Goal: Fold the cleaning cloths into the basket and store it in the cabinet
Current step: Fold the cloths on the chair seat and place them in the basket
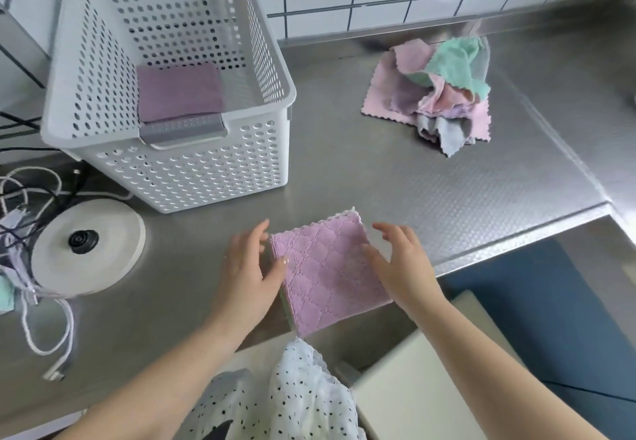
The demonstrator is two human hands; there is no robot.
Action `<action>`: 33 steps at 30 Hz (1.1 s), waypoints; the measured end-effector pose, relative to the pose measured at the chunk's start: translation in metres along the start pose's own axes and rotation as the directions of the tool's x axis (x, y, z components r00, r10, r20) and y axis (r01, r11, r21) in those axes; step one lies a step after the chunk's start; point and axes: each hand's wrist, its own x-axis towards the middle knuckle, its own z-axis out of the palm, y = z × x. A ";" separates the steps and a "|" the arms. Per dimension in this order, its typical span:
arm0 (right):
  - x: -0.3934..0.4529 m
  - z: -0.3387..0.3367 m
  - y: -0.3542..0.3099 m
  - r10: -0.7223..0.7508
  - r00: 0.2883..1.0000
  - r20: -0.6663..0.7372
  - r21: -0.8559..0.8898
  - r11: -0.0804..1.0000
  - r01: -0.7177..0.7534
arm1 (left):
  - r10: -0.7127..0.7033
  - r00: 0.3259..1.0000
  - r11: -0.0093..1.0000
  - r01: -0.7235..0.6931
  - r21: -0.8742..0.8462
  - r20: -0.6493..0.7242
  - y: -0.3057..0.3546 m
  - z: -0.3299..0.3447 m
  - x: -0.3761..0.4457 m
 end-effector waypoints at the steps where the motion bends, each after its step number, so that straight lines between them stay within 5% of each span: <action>1: -0.003 -0.001 -0.003 -0.123 0.989 -0.084 -0.080 0.990 0.116 | 0.171 0.985 0.981 -0.166 0.102 -0.036 0.004 0.000 -0.001; 3: -0.007 0.002 -0.010 -0.374 0.912 -0.169 -0.227 0.915 0.333 | 0.403 0.915 0.884 -0.396 0.250 0.023 0.013 0.008 -0.001; 6: -0.012 0.021 -0.024 -0.511 0.858 -0.052 -0.350 0.814 0.463 | 0.452 0.869 0.775 -0.494 0.394 0.202 0.020 0.032 -0.002; 16: -0.015 0.048 0.004 -0.412 0.887 0.207 -0.501 0.735 0.458 | 0.227 0.929 0.743 -0.360 0.564 0.293 -0.012 0.054 -0.002; 23: -0.009 0.037 0.005 -0.275 0.919 0.282 -0.459 0.803 0.380 | 0.139 0.949 0.796 -0.278 0.538 0.284 -0.023 0.046 0.000; 26: -0.003 0.020 -0.002 -0.177 0.940 0.293 -0.229 0.941 0.249 | 0.071 0.983 0.942 -0.121 0.312 0.169 -0.015 0.038 -0.006; 28: 0.002 0.003 -0.003 -0.005 0.983 0.183 -0.031 0.999 0.011 | -0.176 0.978 0.978 0.186 -0.094 0.107 -0.006 0.028 -0.016; 30: 0.007 -0.011 0.000 0.184 0.969 0.167 0.058 0.979 -0.196 | -0.431 0.889 0.734 0.445 -0.512 0.155 -0.005 0.020 -0.027; 33: 0.009 -0.013 0.000 0.283 0.923 0.261 0.105 0.942 -0.319 | -0.575 0.768 0.411 0.569 -0.712 0.282 -0.004 0.015 -0.039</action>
